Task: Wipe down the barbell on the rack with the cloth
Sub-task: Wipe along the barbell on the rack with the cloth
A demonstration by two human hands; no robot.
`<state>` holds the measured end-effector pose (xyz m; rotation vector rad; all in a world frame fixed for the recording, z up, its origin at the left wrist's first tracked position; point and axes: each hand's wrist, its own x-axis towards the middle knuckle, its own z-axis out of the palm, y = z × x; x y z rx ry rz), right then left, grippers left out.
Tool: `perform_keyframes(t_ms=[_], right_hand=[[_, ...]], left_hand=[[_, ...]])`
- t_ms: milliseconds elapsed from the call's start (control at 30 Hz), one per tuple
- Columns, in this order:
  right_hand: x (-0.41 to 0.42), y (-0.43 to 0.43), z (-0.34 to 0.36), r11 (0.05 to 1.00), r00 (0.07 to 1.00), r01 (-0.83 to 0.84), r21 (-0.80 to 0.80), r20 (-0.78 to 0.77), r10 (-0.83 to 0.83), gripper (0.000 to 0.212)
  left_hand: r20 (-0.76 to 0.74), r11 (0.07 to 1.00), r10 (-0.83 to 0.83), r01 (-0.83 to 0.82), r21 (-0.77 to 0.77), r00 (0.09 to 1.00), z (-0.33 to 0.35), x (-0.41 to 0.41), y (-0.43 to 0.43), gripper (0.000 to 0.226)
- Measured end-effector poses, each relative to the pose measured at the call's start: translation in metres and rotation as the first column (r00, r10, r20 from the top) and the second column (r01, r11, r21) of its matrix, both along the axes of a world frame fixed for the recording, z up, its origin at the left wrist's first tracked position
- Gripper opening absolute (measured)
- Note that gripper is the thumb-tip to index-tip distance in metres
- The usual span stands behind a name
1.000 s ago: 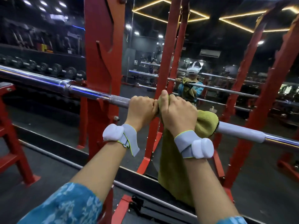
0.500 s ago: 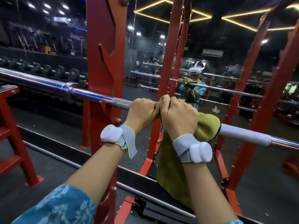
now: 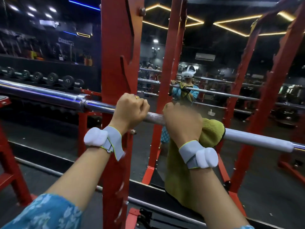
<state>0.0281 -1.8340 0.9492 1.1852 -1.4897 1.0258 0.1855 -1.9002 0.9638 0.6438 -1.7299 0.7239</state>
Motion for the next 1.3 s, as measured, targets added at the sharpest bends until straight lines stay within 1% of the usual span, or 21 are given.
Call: perform_keyframes(t_ms=[133, 233, 300, 400, 467, 567, 633, 700, 767, 800, 900, 933, 967, 1000, 1067, 1167, 1233, 1300], right_hand=[[0.022, -0.010, -0.001, 1.000, 1.000, -0.013, 0.015, -0.025, 0.014, 0.042], [0.046, -0.019, 0.001, 1.000, 1.000, -0.017, -0.005, -0.018, 0.017, 0.043], [0.056, -0.025, 0.001, 0.999, 0.999, -0.033, 0.009, -0.023, 0.033, 0.042], [0.081, -0.031, -0.002, 0.992, 0.995, 0.011, 0.125, -0.102, 0.002, 0.038], [0.093, -0.033, -0.004, 0.985, 0.986, 0.028, 0.172, -0.168, 0.001, 0.035], [0.088, -0.025, -0.014, 0.980, 0.972, -0.048, 0.193, -0.216, 0.090, 0.036], [0.080, -0.020, -0.026, 0.985, 0.969, 0.006, 0.172, -0.245, 0.037, 0.035], [0.067, -0.011, -0.034, 0.987, 0.978, 0.076, 0.138, -0.204, -0.047, 0.034], [0.068, -0.009, -0.034, 0.984, 0.984, 0.149, 0.102, -0.118, -0.137, 0.034], [0.072, -0.009, -0.030, 0.980, 0.985, 0.170, 0.108, -0.062, -0.164, 0.034], [0.091, -0.016, -0.011, 0.963, 0.970, 0.198, 0.184, 0.103, -0.220, 0.035], [0.098, -0.019, -0.006, 0.954, 0.965, 0.209, 0.215, 0.115, -0.237, 0.035], [0.104, -0.022, -0.002, 0.946, 0.966, 0.212, 0.246, 0.094, -0.241, 0.034], [0.109, -0.024, 0.001, 0.942, 0.976, 0.190, 0.278, 0.053, -0.212, 0.034], [0.110, -0.025, 0.002, 0.940, 0.994, 0.098, 0.326, -0.070, -0.079, 0.034], [0.092, -0.015, -0.010, 0.952, 0.975, -0.044, 0.302, -0.197, 0.108, 0.036], [0.075, -0.007, -0.019, 0.952, 0.959, -0.067, 0.299, -0.245, 0.144, 0.036], [0.069, -0.001, -0.022, 0.958, 0.975, -0.013, 0.285, -0.210, 0.076, 0.034]], left_hand=[[-0.036, 1.000, 0.020, -0.020, 0.017, 0.999, -0.002, 0.032, -0.016, 0.039], [-0.054, 0.996, -0.019, 0.024, 0.091, 0.998, -0.005, 0.054, -0.034, 0.041], [-0.046, 0.992, -0.001, 0.007, 0.124, 0.999, -0.011, 0.056, -0.042, 0.043], [0.000, 0.986, 0.038, -0.037, 0.162, 0.999, -0.019, 0.058, -0.050, 0.046], [0.017, 0.982, 0.043, -0.046, 0.181, 0.999, -0.020, 0.058, -0.052, 0.047], [-0.007, 0.986, 0.054, -0.052, 0.156, 0.999, -0.021, 0.055, -0.050, 0.045], [-0.015, 0.979, 0.025, -0.021, 0.204, 1.000, -0.019, 0.057, -0.049, 0.044], [-0.025, 0.975, 0.041, -0.035, 0.217, 0.999, -0.021, 0.052, -0.048, 0.044], [-0.026, 0.971, 0.022, -0.015, 0.239, 0.999, -0.019, 0.054, -0.049, 0.043], [-0.026, 0.972, 0.028, -0.021, 0.235, 0.999, -0.019, 0.054, -0.049, 0.043], [-0.036, 0.974, 0.024, -0.015, 0.224, 0.999, -0.019, 0.051, -0.047, 0.040], [-0.039, 0.974, 0.028, -0.018, 0.226, 0.999, -0.019, 0.051, -0.047, 0.040], [-0.040, 0.972, 0.033, -0.022, 0.235, 0.999, -0.018, 0.052, -0.047, 0.041], [-0.033, 0.969, 0.036, -0.027, 0.244, 0.999, -0.018, 0.052, -0.047, 0.041], [-0.017, 0.968, 0.037, -0.031, 0.249, 0.999, -0.019, 0.052, -0.047, 0.042], [0.003, 0.968, 0.032, -0.032, 0.251, 0.999, -0.020, 0.053, -0.046, 0.041], [-0.004, 0.970, 0.033, -0.031, 0.243, 0.999, -0.019, 0.053, -0.047, 0.041], [-0.012, 0.972, 0.030, -0.026, 0.235, 0.999, -0.018, 0.053, -0.045, 0.041]])
